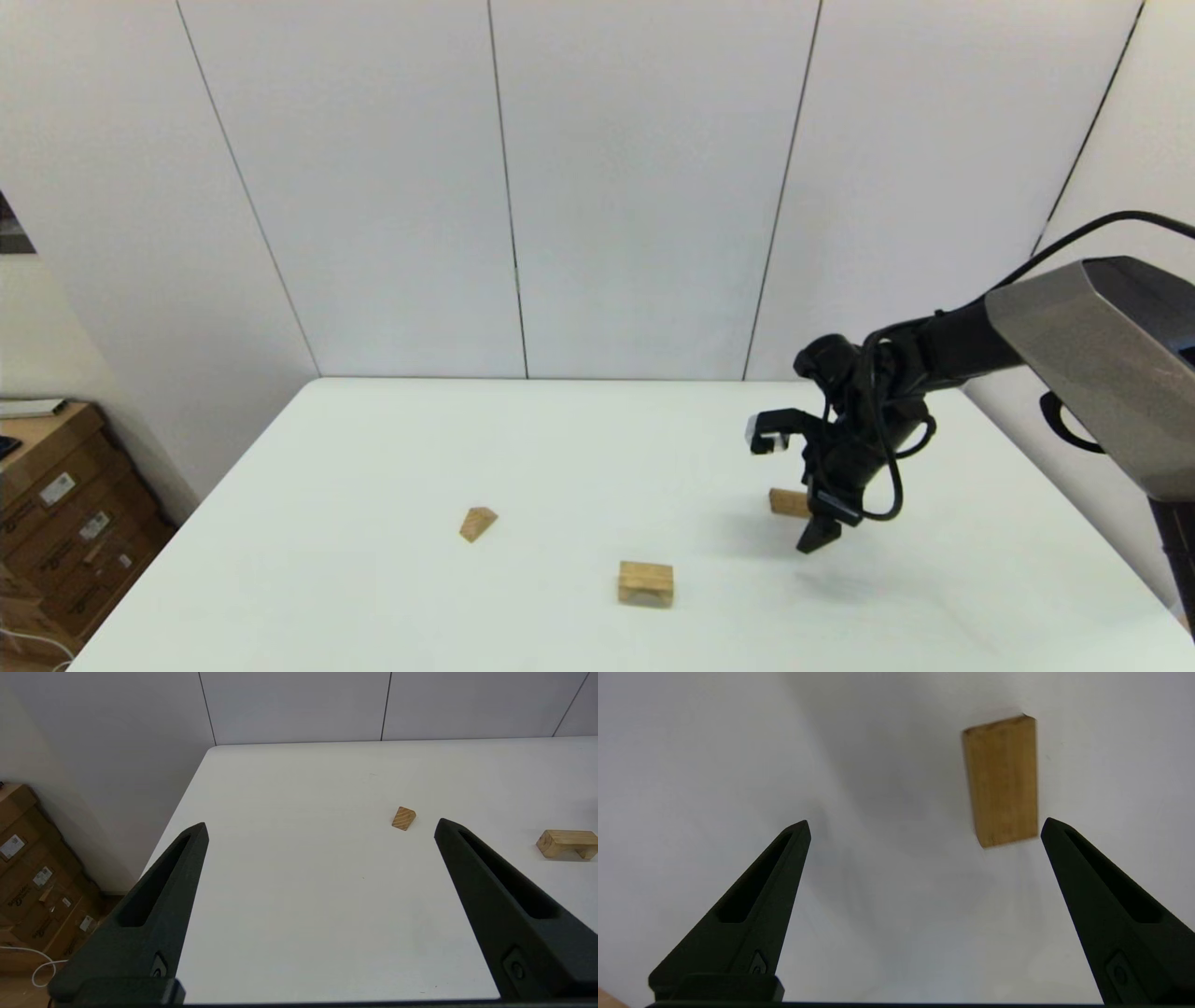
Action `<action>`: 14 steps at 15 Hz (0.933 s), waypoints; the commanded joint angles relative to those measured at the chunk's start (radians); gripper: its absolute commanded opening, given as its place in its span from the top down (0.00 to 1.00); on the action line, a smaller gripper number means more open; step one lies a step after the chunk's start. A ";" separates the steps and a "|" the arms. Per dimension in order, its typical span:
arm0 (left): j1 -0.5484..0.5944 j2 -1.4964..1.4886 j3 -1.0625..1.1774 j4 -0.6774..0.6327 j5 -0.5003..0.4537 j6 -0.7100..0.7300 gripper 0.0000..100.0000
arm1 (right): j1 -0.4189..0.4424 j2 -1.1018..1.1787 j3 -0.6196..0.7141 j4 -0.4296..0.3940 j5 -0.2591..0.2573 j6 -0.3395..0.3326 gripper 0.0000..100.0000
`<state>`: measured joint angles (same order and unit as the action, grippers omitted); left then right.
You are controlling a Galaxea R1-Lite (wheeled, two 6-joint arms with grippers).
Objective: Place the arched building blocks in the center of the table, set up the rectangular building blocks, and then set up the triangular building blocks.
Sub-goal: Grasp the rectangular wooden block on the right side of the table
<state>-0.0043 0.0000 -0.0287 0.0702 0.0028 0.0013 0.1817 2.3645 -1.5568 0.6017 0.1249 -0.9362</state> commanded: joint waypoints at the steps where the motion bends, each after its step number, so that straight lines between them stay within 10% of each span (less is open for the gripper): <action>1: 0.000 0.002 0.000 0.000 0.000 0.000 0.00 | -0.005 0.067 -0.046 0.004 -0.014 -0.012 0.00; 14: 0.000 0.002 0.000 0.000 0.000 0.000 0.00 | 0.001 0.099 -0.149 0.016 -0.103 -0.093 0.00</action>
<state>-0.0047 0.0000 -0.0287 0.0702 0.0028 0.0017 0.1866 2.4611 -1.7060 0.6134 0.0206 -1.0209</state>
